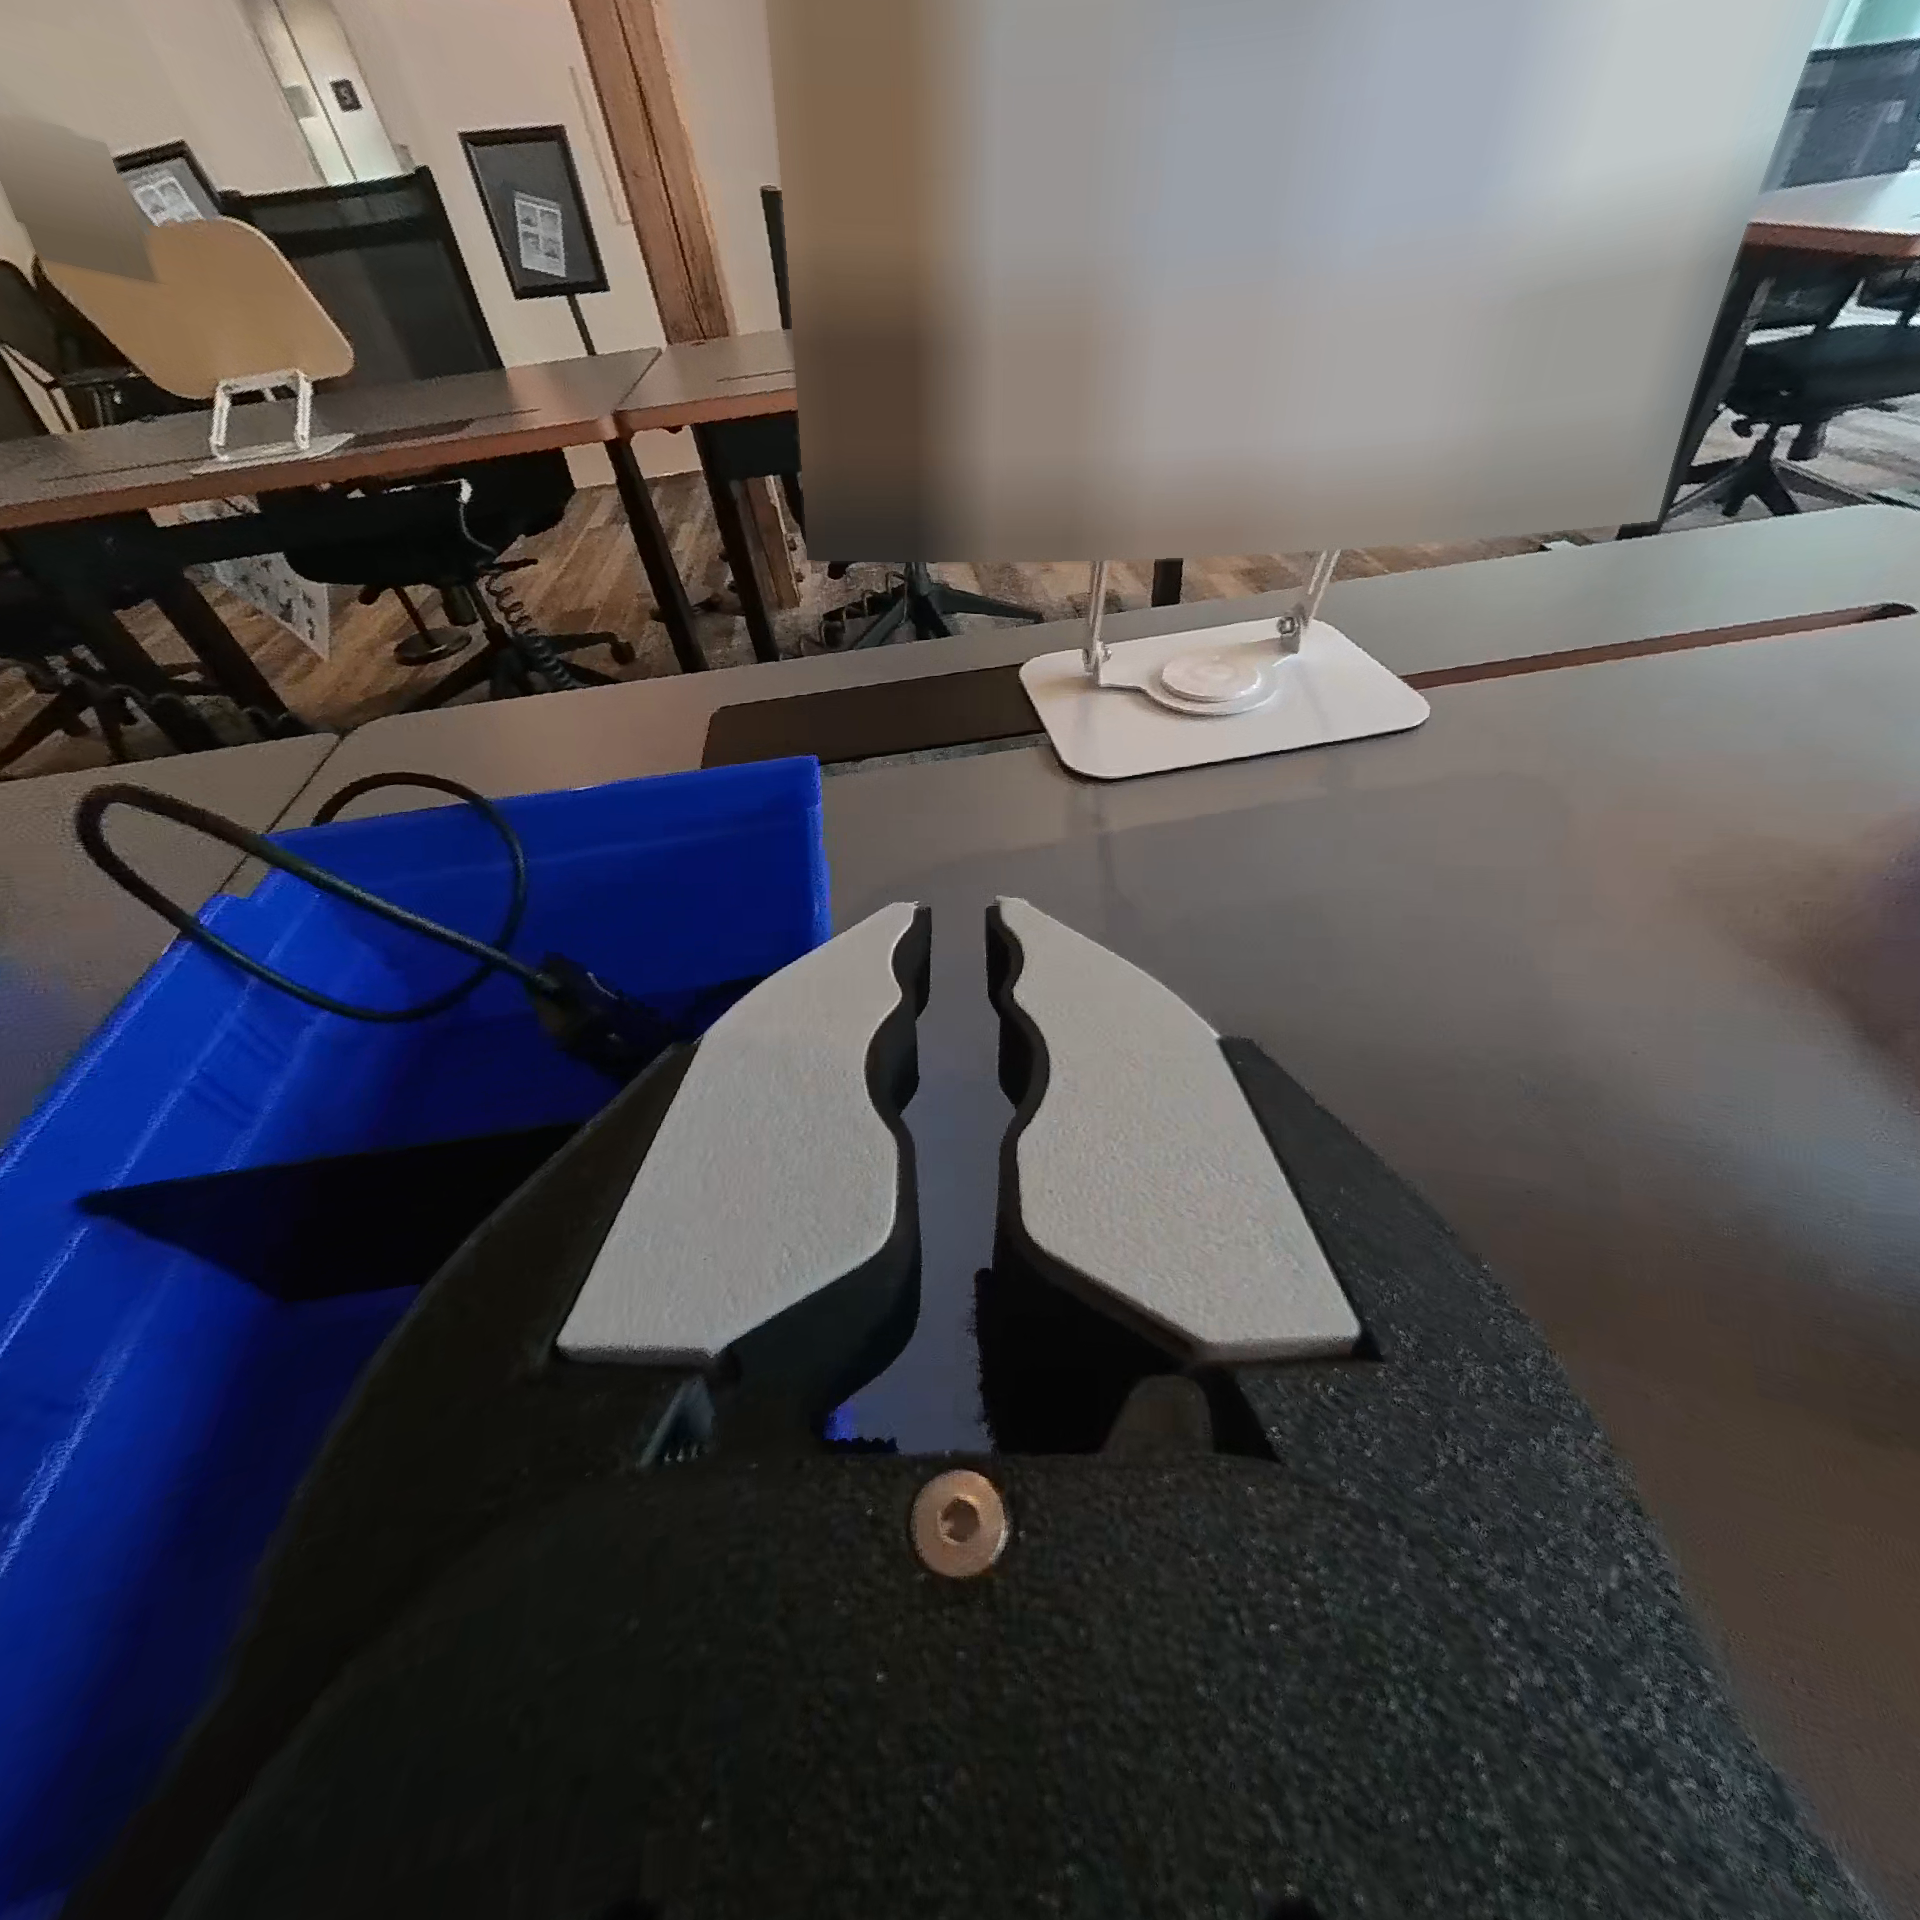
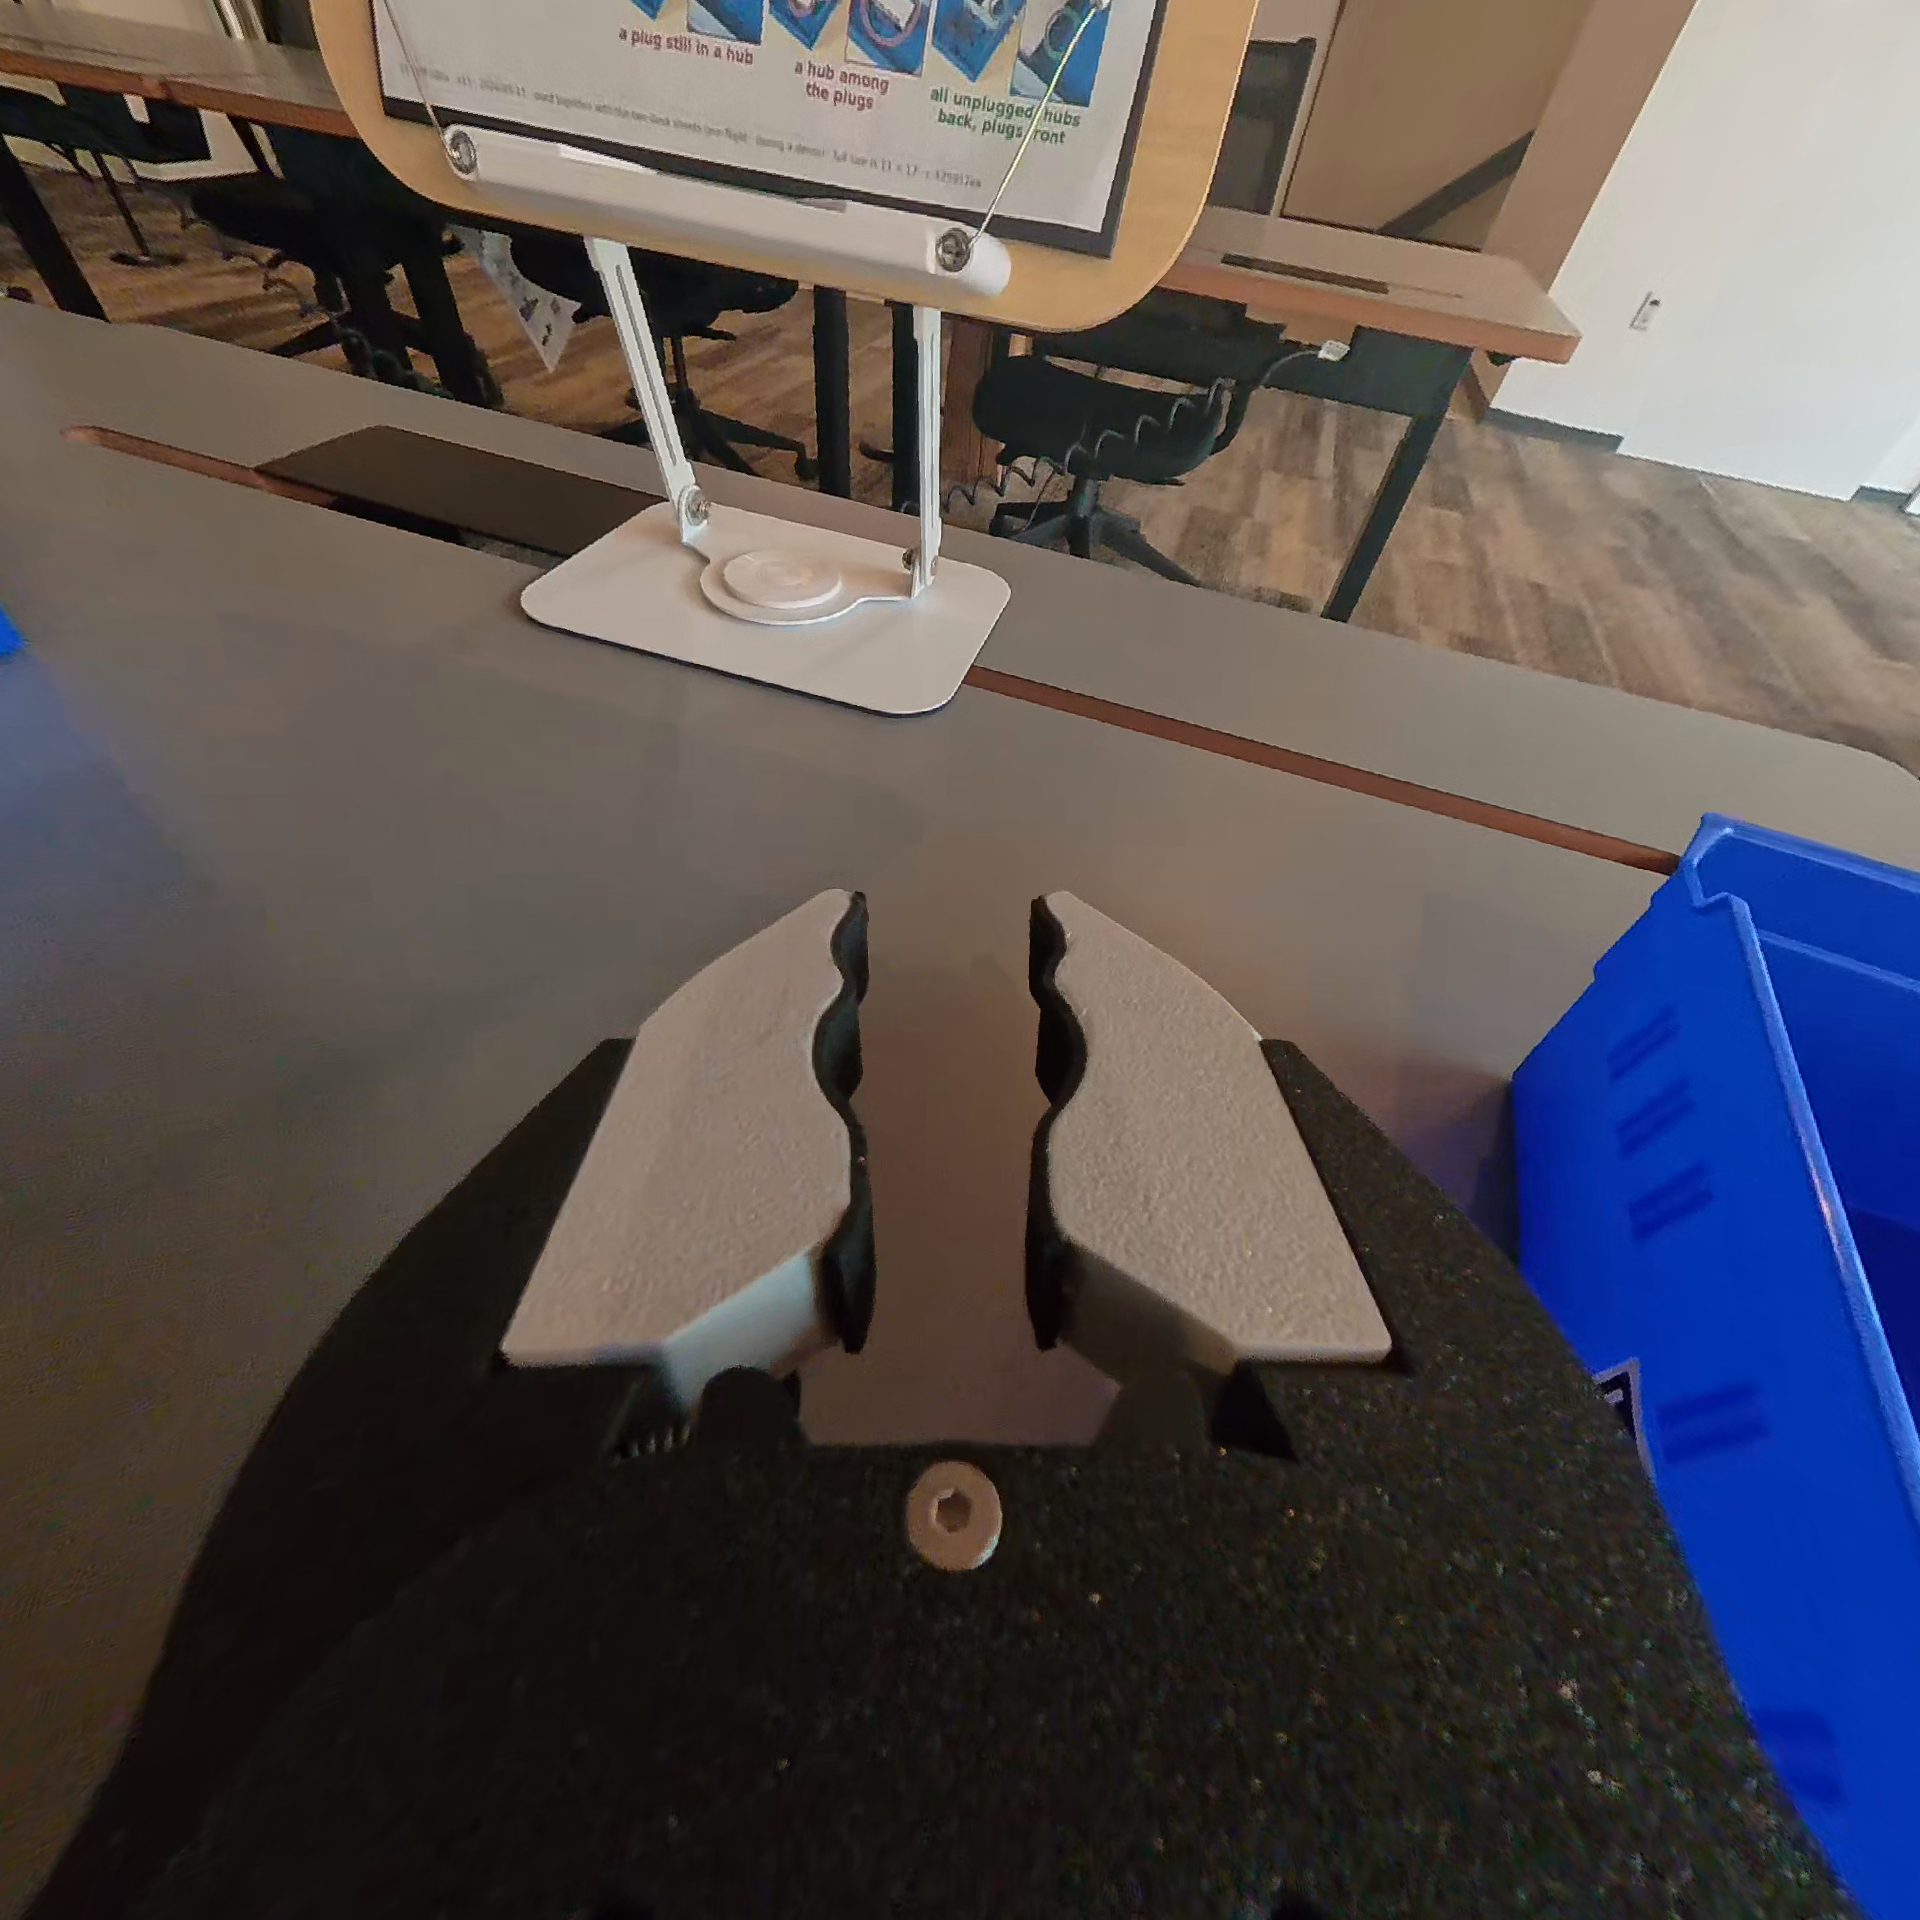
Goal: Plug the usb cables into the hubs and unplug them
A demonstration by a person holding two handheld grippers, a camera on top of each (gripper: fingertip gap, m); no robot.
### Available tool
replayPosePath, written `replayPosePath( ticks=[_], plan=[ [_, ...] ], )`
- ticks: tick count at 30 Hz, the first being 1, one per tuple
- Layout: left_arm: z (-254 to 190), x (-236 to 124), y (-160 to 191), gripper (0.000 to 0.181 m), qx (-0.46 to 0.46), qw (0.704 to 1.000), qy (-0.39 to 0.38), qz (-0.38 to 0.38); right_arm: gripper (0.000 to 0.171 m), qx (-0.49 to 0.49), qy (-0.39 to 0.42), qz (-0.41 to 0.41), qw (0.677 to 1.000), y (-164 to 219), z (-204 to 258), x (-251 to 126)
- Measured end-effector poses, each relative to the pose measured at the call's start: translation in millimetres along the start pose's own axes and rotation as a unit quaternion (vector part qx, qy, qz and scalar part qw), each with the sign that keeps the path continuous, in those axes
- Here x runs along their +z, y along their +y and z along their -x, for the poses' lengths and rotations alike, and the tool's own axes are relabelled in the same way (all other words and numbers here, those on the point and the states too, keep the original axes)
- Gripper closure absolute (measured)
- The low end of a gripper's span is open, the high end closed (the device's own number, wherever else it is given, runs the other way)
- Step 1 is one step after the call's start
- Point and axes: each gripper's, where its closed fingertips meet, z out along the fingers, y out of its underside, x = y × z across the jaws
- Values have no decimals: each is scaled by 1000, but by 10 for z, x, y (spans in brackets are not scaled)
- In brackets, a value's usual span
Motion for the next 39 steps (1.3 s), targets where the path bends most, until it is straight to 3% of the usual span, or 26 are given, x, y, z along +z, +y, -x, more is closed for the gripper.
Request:
replayPosePath(
  ticks=[4, 12, 22, 24, 29, 36, 39],
  plan=[
    [93, -36, 6, 181, 4, 1000, -12, 2, 148, 0, -2, 2, 1000, 7, 0, -5],
    [237, -117, -24, 181, 0, 1000, -26, -2, 171, -2, 3, 2, 1000, 11, -20, -22],
    [354, -181, -37, 181, -4, 999, -39, -5, 166, -3, 1, 7, 1000, 34, -17, -16],
    [366, -186, -36, 181, -6, 999, -40, -6, 171, -4, -2, 9, 1000, 40, -9, -17],
    [390, -181, -16, 172, -8, 999, -41, -3, 171, -4, -4, 11, 1000, 50, -4, -17],
    [425, -138, 124, 132, 7, 998, -21, 50, 162, -5, -5, 13, 1000, 58, -14, -16],
    [475, -158, 130, 123, 0, 998, -12, 59, 160, -6, -6, 14, 1000, 61, -16, -19]
  ],
)
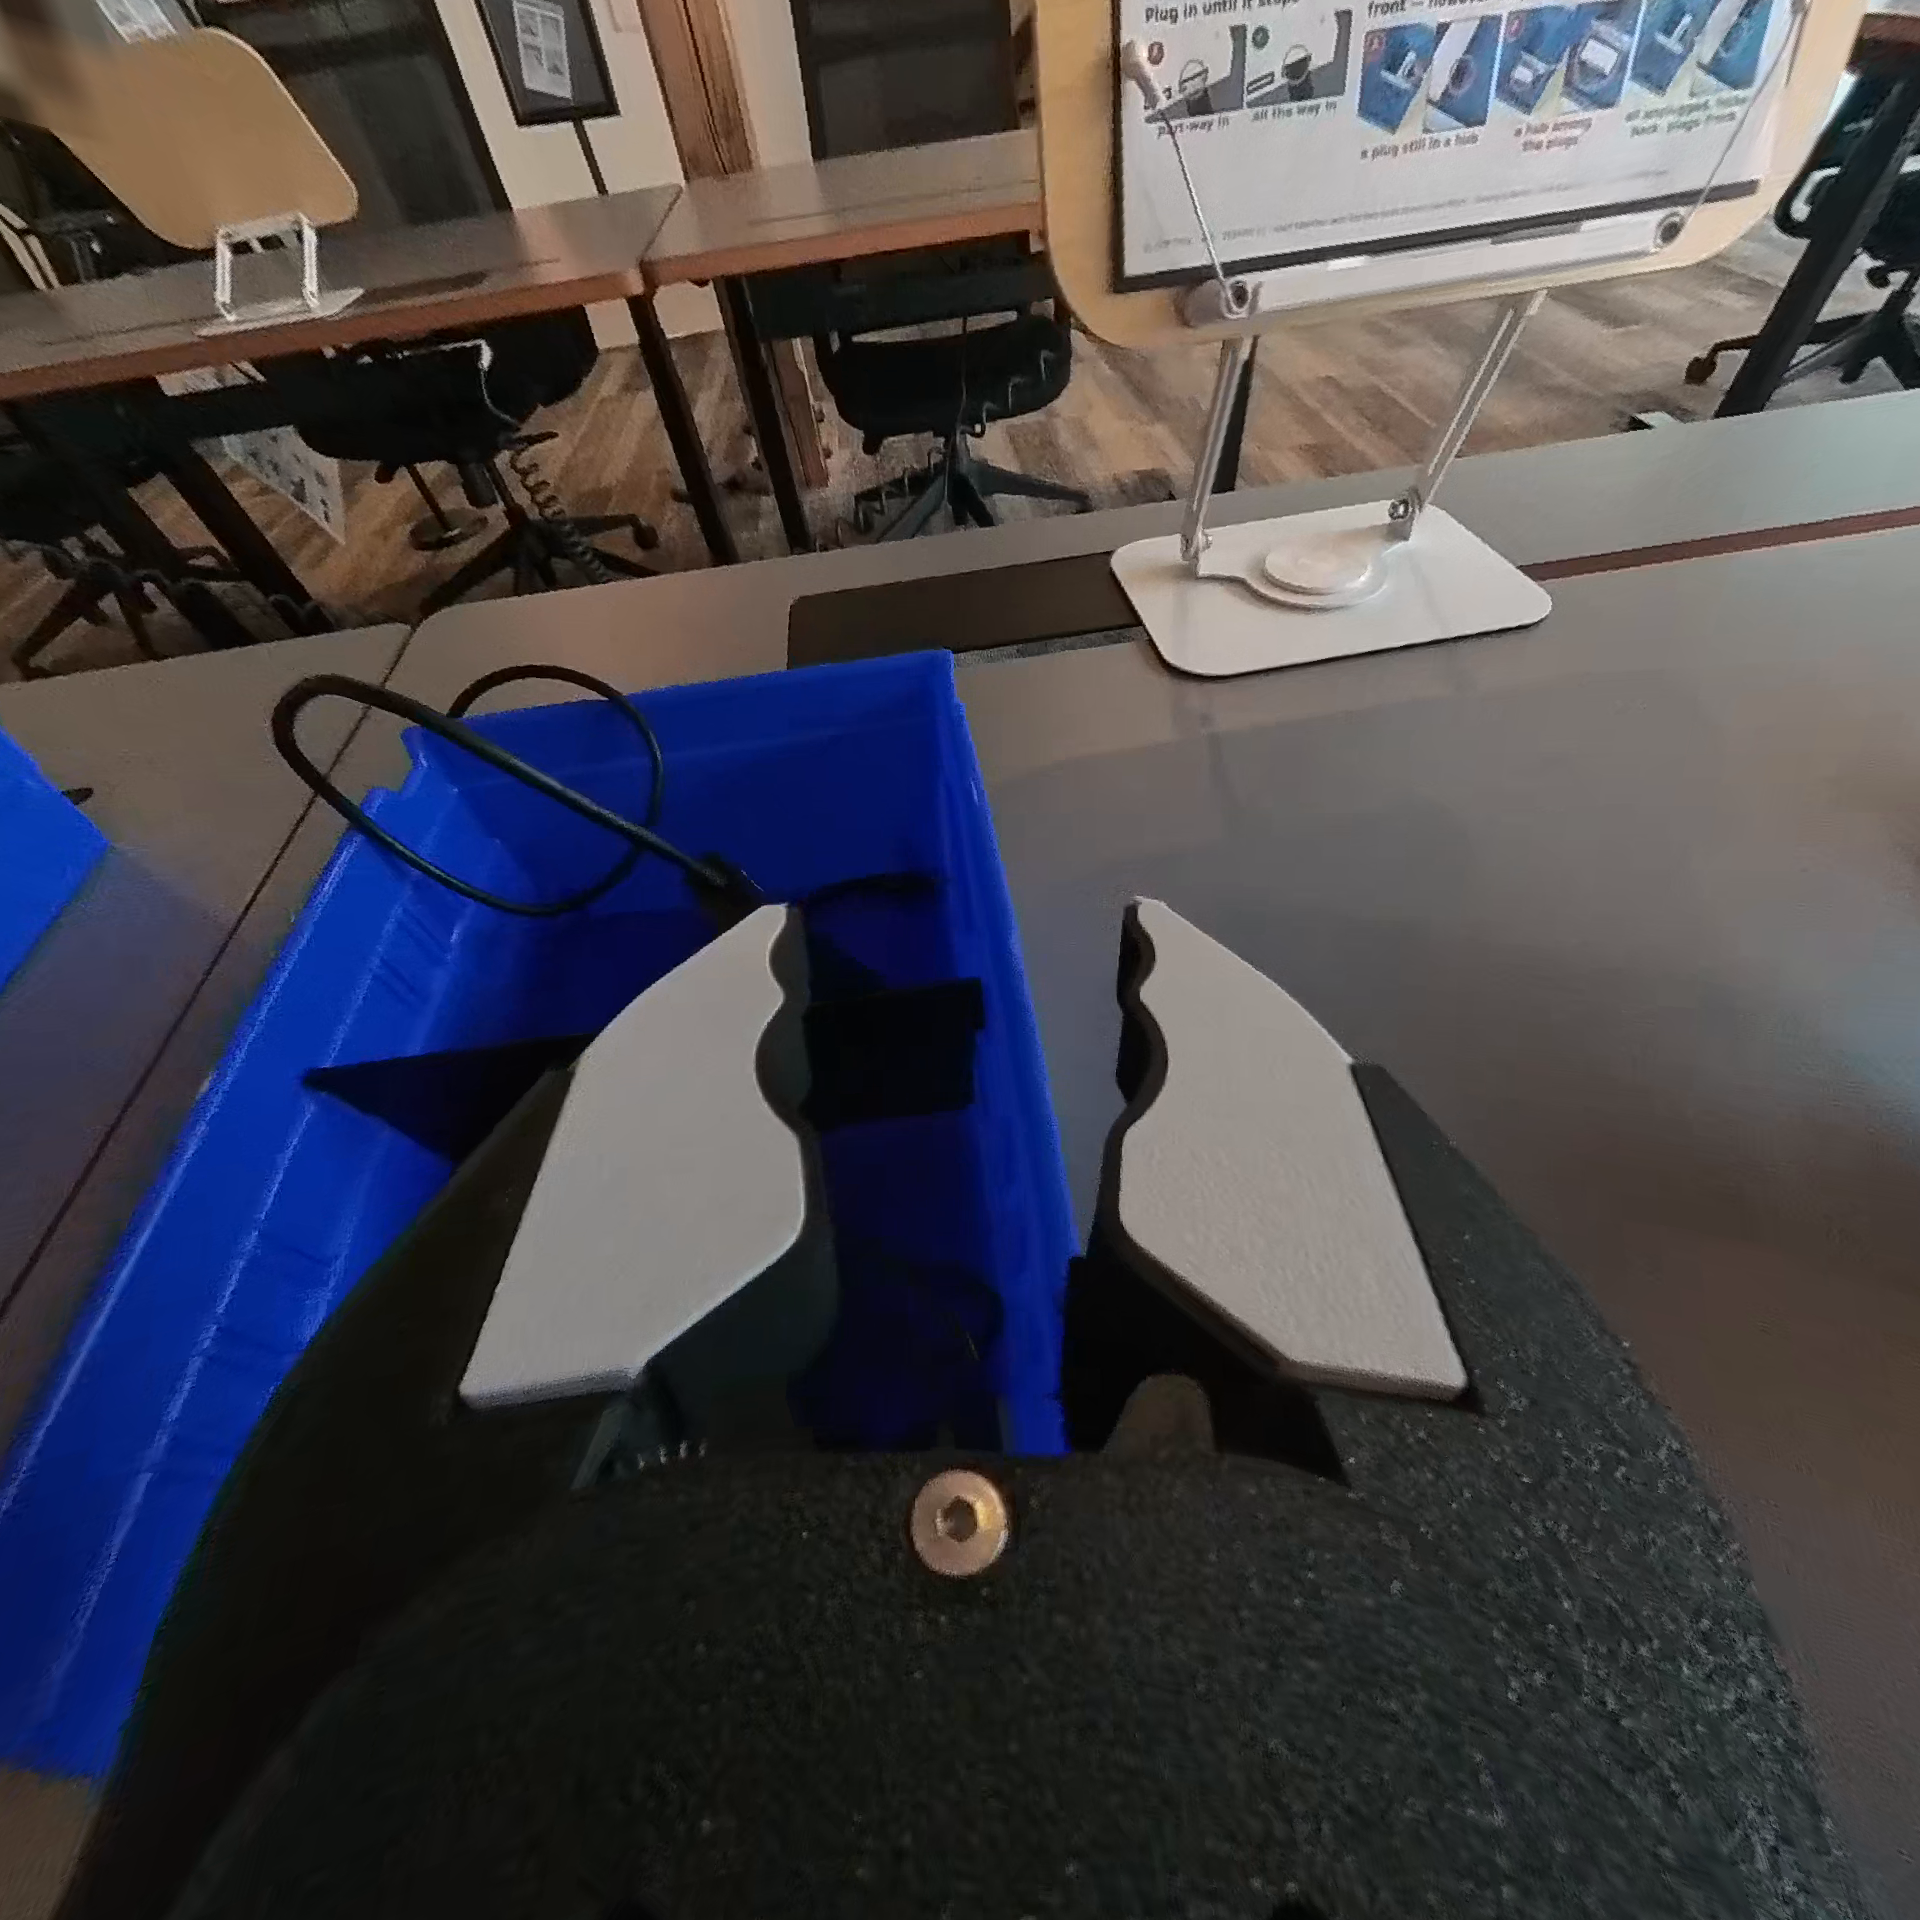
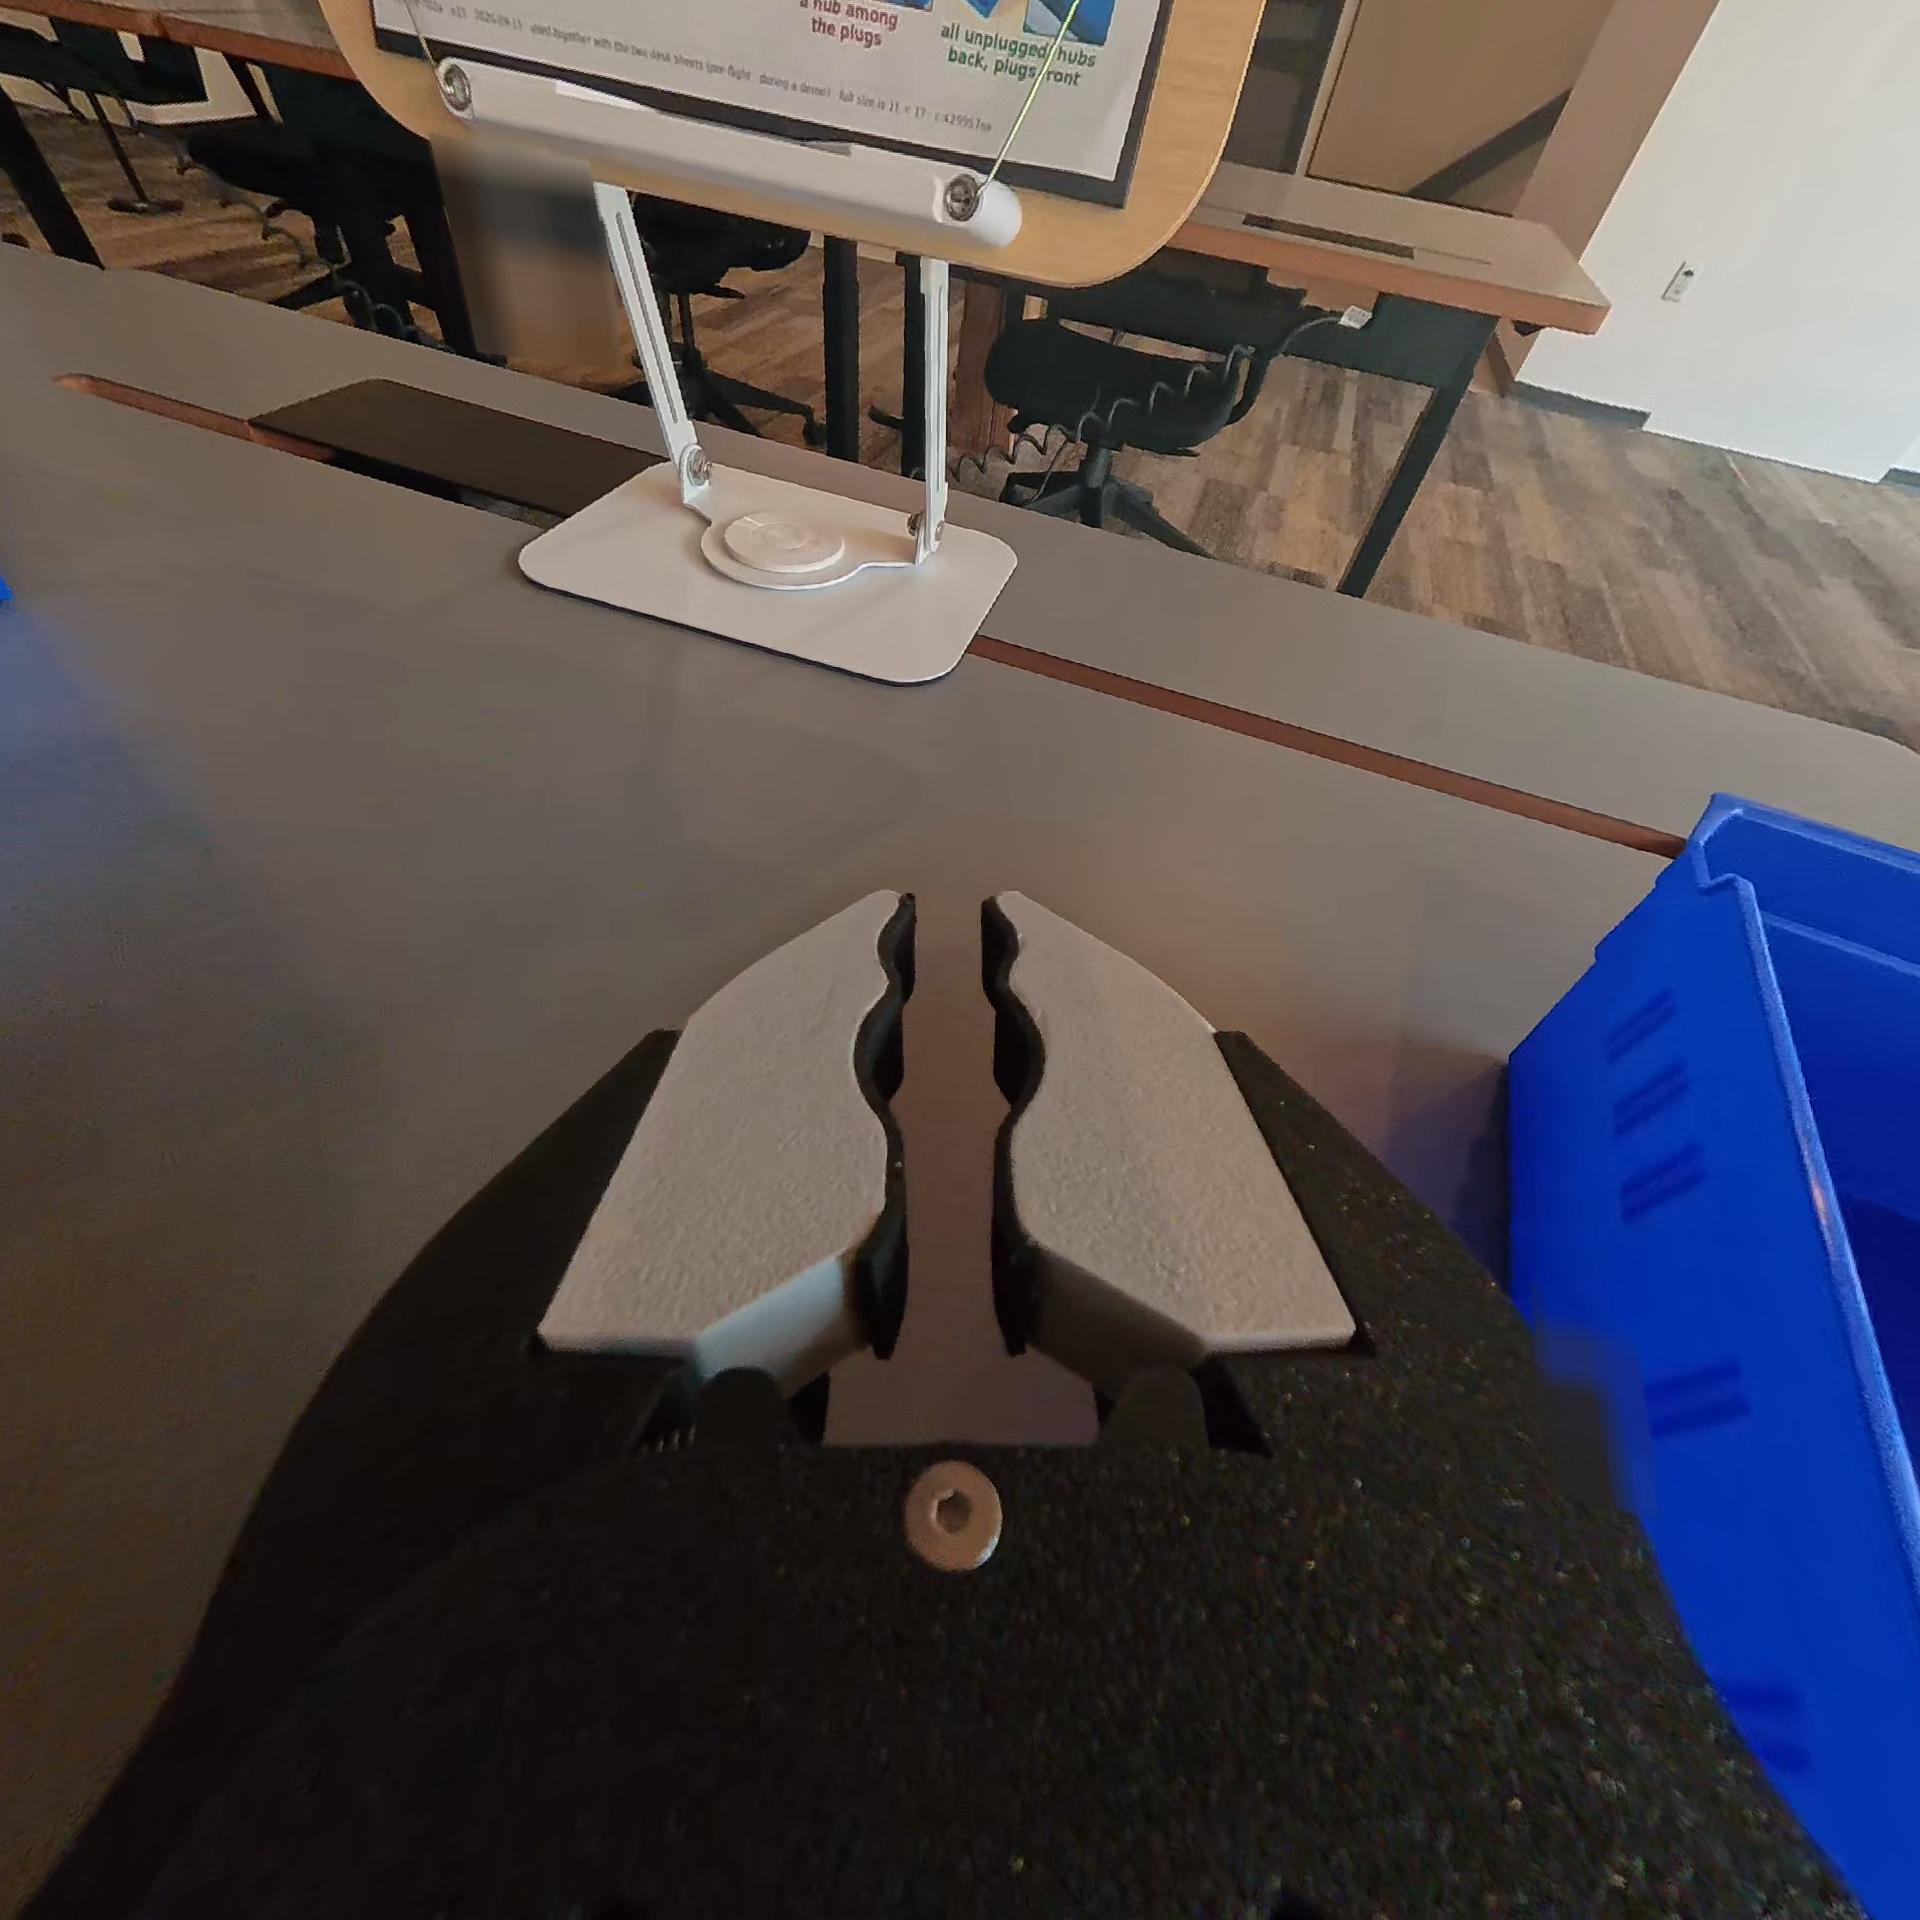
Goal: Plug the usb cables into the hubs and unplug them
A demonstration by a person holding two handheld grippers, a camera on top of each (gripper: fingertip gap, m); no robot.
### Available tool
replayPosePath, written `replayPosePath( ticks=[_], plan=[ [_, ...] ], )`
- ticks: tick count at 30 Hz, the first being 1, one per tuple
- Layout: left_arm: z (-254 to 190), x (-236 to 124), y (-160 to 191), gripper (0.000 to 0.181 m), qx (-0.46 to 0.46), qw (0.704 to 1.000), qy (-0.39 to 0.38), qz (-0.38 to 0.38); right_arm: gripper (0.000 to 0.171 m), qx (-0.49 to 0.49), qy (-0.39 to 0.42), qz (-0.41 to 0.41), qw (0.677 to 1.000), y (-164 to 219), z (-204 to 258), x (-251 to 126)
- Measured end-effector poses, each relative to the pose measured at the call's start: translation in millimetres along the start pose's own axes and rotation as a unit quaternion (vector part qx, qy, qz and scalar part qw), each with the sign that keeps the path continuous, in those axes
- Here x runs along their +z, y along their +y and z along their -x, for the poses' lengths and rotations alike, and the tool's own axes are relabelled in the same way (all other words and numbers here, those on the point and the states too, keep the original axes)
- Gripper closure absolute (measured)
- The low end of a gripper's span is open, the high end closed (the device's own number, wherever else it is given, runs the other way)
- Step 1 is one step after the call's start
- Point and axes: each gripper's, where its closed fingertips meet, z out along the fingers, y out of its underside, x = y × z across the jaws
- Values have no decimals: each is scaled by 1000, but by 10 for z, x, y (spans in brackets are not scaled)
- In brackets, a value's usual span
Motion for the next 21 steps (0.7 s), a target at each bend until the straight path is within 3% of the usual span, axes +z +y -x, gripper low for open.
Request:
replayPosePath(
  ticks=[2, 5, 6, 9, 11, 14, 21],
  plan=[
    [62, -31, -24, 125, -2, 1000, -6, -5, 159, 1, 0, -1, 1000, -5, -6, -4],
    [143, -110, -100, 175, -9, 999, -18, -29, 158, 3, -1, -1, 1000, -1, -12, -8],
    [177, -136, -135, 181, -13, 999, -26, -41, 158, 3, -1, -1, 1000, -1, -14, -8],
    [239, -167, -143, 181, -12, 998, -38, -41, 160, 4, -2, -2, 1000, -3, -10, -12],
    [276, -166, -118, 176, -10, 998, -45, -35, 171, 6, -9, 0, 1000, -4, 11, -18],
    [286, -161, -71, 166, -13, 999, -40, -24, 171, 9, -18, 2, 1000, 0, 33, -19],
    [277, -144, 8, 160, -5, 999, -33, -4, 163, 8, -14, 5, 1000, 23, 22, 1]
  ],
)
